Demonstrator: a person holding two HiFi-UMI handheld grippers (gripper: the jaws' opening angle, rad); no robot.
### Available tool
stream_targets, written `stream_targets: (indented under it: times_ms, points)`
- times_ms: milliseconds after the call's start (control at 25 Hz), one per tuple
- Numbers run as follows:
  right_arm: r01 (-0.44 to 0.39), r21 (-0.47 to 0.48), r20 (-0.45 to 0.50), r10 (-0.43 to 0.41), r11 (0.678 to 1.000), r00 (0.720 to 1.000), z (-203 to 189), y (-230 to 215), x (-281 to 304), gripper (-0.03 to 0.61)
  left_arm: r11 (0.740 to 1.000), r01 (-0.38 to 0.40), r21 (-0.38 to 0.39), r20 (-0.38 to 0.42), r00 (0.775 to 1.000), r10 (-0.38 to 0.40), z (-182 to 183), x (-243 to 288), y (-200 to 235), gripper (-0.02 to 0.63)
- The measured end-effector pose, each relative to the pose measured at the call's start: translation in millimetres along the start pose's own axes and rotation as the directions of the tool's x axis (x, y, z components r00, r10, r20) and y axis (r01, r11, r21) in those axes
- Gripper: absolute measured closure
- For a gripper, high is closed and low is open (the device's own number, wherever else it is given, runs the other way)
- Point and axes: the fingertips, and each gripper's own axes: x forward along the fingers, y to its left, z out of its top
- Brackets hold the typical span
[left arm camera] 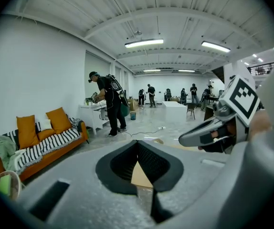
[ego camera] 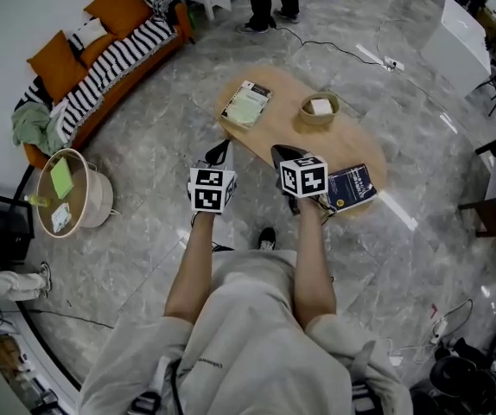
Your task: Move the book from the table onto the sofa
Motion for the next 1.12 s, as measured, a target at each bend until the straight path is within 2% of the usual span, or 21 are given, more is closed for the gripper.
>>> stream_targets:
  times_ms: [200, 440, 680, 920, 1040, 1120]
  points:
    - [-0.024, -0.004, 0.002, 0.024, 1.0, 1.0, 1.0, -3.5, 7.4, 0.572, 1.0, -0.004, 0.022, -0.039, 0.999, 0.005, -8.8, 10.3, -3.1, 0.606]
    - [-0.035, 0.06, 0.023, 0.034, 0.998, 0.999, 1.9, -11.9, 13.2, 0.572, 0.998, 0.008, 0.057, -0.05, 0.999, -0.005, -7.7, 7.9, -7.7, 0.606]
    - [-0.026, 0.037, -0.021, 0.027, 0.999, 0.999, -3.0, -23.0, 25.7, 0.572, 0.999, -0.021, 0.025, -0.054, 0.998, 0.022, -18.4, 13.5, -2.3, 0.606]
    - [-0.019, 0.074, -0.038, 0.022, 0.997, 0.999, -1.7, -34.2, 47.2, 0.572, 0.999, -0.034, 0.002, -0.068, 0.997, 0.034, -24.7, 26.9, 16.1, 0.606]
    - [-0.041, 0.109, -0.006, 0.042, 0.993, 0.999, 13.3, -29.0, 60.2, 0.572, 0.999, -0.034, 0.018, -0.079, 0.996, 0.035, -24.8, 33.8, 23.0, 0.606]
    - [-0.061, 0.093, 0.018, 0.06, 0.994, 0.998, 23.4, -20.2, 68.0, 0.572, 0.999, -0.026, 0.029, -0.089, 0.996, 0.029, -25.2, 37.6, 25.5, 0.606]
